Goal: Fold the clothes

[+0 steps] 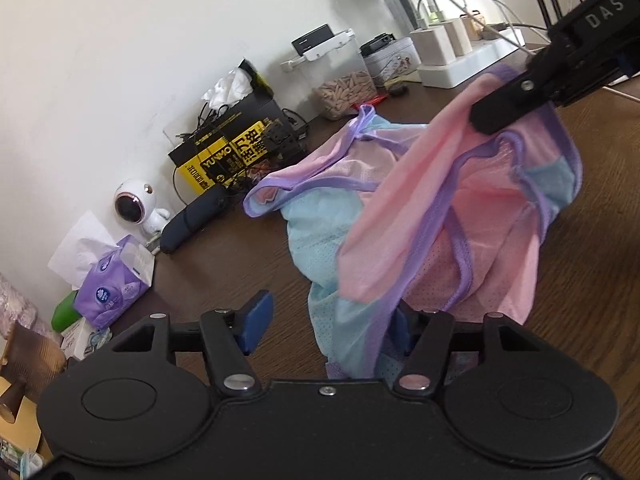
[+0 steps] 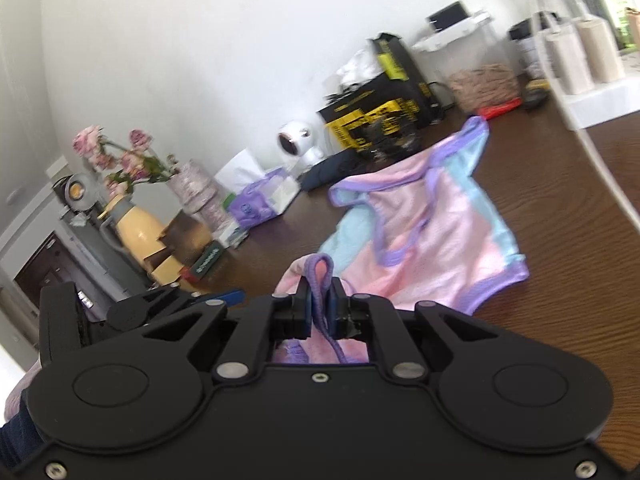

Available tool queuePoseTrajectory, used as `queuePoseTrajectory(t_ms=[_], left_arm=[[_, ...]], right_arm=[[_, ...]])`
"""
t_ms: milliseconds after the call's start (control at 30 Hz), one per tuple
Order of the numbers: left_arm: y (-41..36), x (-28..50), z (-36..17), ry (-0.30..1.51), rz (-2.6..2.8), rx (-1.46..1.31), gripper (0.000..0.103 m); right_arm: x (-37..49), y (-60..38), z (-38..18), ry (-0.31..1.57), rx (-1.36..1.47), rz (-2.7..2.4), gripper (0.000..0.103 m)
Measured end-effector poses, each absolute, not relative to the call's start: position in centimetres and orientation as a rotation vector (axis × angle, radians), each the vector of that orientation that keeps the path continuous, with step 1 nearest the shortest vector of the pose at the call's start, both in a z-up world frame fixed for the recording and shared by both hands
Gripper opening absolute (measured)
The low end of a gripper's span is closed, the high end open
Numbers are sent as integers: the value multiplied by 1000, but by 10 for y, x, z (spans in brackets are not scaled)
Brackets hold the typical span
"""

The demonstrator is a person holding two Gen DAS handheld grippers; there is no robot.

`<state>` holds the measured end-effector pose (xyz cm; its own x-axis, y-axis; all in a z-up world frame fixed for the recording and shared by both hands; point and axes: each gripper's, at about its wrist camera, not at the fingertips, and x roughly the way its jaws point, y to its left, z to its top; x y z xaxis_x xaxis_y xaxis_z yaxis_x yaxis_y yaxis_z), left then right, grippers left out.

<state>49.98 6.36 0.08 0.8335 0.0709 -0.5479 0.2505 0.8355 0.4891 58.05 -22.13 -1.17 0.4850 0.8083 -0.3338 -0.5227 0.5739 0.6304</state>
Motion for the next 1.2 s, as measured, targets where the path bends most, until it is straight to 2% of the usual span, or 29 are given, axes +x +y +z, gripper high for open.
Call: queuePoseTrajectory(t_ms=[67,367,467,533,600,700,800,967,1200], left_arm=[[60,499,2,582,-104,578,41],[40,494,-6,551,-100,686,41],[39,494,-5,572,-103,691,11],[39,494,-3,575,-98,686,6],[42,495,5,572,-99,637,6],[47,498,20,574,-108,552,6],[46,498,33,576,-97,502,6],[45,495,55,560,-81,413,6],[36,475,83,488,-96,359,6]], right_arm=[[580,-220,-13,671,482,852,10],[575,-221,-15,678,471,846,12],[573,-221,-15,677,446,825,12],[573,-220,-15,674,418,802,12],[571,-218,-14,667,368,762,26],[566,-210,-12,650,263,699,38],[556,-205,-5,594,185,643,64],[517,-193,18,419,-53,518,66],[455,-156,10,402,-258,546,66]])
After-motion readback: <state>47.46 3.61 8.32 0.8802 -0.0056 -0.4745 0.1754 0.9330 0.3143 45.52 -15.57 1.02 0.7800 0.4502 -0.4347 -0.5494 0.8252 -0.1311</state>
